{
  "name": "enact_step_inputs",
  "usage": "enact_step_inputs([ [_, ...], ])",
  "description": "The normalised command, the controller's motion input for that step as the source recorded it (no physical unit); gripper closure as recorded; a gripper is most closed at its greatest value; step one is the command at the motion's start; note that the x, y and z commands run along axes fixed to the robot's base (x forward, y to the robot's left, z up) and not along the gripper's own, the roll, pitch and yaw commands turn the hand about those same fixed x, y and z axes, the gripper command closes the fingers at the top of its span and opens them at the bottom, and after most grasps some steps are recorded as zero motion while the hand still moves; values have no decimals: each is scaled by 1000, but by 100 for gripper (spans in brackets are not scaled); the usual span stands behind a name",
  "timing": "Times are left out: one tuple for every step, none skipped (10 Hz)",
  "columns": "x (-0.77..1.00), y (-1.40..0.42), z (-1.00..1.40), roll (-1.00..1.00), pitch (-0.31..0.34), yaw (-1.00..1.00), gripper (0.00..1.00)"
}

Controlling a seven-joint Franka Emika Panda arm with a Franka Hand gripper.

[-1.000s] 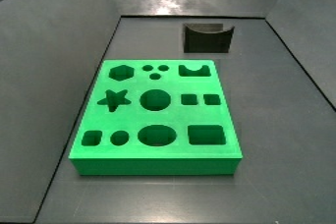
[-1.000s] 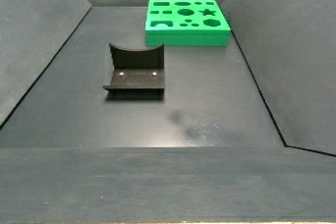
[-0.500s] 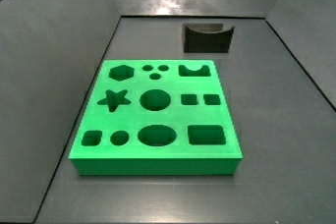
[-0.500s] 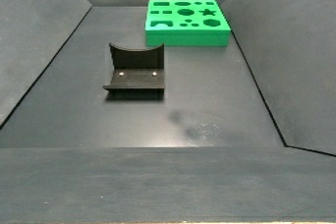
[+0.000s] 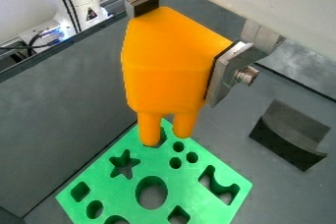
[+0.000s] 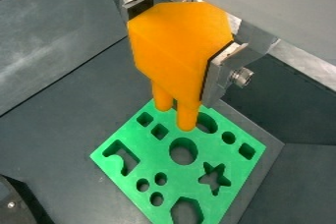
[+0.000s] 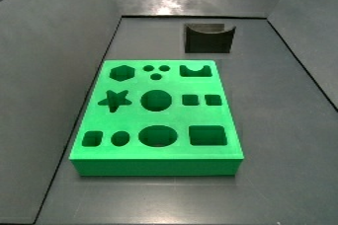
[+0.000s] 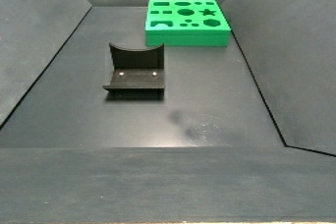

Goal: Pick up the 3 prong object. Move up. Move to above the board. Insert the 3 prong object.
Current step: Insert the 3 prong object.

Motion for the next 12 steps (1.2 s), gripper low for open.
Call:
enact_step_inputs([
  [0, 0, -166, 60, -30, -69, 100],
  [0, 0, -183, 49, -53, -134, 100],
  [31, 0, -180, 43, -61, -214, 100],
  [57, 0, -177, 43, -67, -297, 100],
  [51, 0, -169, 37, -67, -337, 100],
  [46, 0, -174, 46, -57, -297, 100],
  [43, 0, -191, 41, -50, -269, 100],
  [11, 9, -223, 43, -57, -211, 100],
  [43, 37, -251, 40, -59, -103, 100],
  [74, 83, -289, 47, -69, -69, 100],
  [131, 163, -329, 79, -67, 0, 100],
  [123, 191, -346, 69, -83, 0, 100],
])
